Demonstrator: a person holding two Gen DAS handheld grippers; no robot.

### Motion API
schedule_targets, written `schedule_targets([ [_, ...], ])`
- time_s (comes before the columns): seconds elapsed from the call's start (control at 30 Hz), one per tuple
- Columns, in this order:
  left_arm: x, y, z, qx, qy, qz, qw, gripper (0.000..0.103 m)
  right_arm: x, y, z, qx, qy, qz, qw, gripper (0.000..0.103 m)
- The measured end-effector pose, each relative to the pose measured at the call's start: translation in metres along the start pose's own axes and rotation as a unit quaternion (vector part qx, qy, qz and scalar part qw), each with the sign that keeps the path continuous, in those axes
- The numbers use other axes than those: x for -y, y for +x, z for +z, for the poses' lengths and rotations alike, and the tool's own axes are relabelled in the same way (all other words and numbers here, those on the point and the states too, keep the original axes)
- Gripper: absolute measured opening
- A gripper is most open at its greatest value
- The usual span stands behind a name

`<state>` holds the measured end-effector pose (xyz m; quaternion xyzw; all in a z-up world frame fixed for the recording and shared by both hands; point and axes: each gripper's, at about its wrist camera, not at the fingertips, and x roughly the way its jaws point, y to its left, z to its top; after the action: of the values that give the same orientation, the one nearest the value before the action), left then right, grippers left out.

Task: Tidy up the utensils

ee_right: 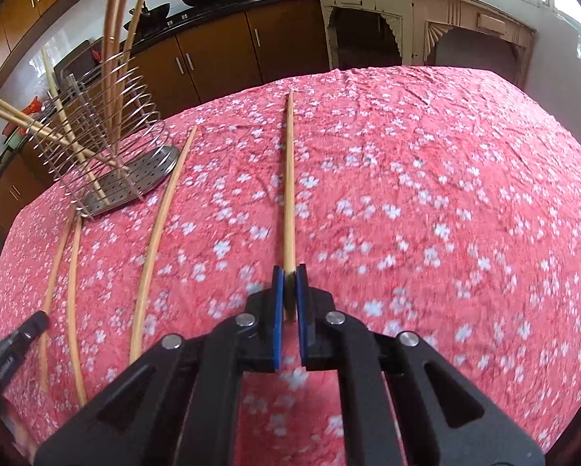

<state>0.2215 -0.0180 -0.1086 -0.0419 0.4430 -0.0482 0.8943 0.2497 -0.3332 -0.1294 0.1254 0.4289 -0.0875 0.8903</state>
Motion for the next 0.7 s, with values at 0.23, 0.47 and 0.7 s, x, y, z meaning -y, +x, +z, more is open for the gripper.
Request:
schedule_targets([
  [0.23,-0.036,0.007,0.018,0.004,0.017,0.019,0.9997,0.007,0.019,0.013,0.020,0.014,0.004,-0.037,0.999,0.007],
  [0.47,-0.059,0.008,0.023,0.015,0.015,0.008,0.9997,0.007,0.028,0.022,0.033,0.019,-0.009,-0.055,0.998,0.008],
  [0.7,-0.063,0.003,0.020,0.017,-0.006,0.008,0.9998,0.008,0.027,0.024,0.036,0.019,-0.013,-0.058,0.998,0.008],
])
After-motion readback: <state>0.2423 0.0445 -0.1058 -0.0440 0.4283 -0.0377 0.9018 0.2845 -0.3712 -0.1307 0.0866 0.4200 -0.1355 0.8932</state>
